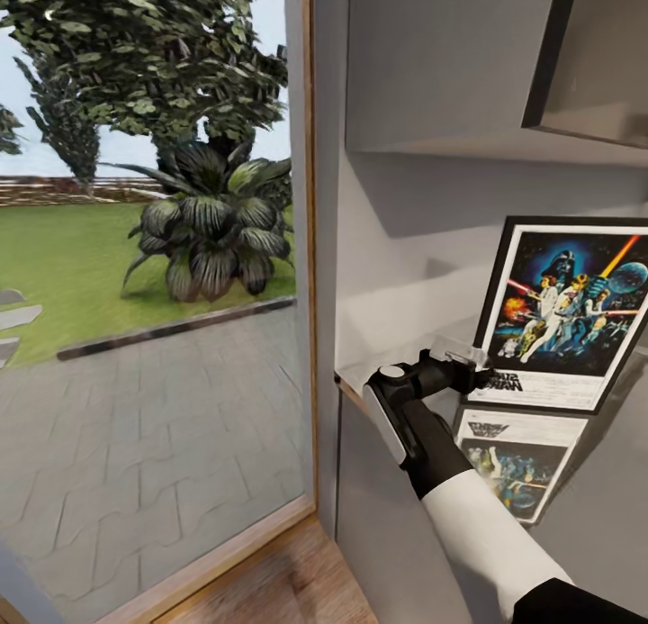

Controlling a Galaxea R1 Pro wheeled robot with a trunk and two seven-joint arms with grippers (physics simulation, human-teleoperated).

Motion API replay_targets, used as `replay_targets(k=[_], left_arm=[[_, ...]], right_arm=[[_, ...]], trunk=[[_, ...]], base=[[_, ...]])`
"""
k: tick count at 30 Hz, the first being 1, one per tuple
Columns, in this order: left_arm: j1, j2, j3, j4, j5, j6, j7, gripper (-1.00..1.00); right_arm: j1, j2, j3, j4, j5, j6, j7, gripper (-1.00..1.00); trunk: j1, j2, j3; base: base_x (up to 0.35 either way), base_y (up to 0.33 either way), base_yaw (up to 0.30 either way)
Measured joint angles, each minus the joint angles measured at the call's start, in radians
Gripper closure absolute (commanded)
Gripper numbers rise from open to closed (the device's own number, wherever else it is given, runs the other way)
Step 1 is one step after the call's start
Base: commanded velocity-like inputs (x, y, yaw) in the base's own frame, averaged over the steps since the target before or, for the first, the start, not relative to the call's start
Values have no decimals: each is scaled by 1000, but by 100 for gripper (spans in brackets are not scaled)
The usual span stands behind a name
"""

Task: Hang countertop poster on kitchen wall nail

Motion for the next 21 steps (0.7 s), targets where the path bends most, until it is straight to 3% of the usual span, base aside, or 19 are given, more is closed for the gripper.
replay_targets(k=[21], left_arm=[[0, 0, 1, -1, 0, 0, 0, -100]], right_arm=[[0, 0, 0, 0, 2, -2, -2, -100]], trunk=[[0, 0, 0]], base=[[28, 0, 0]])
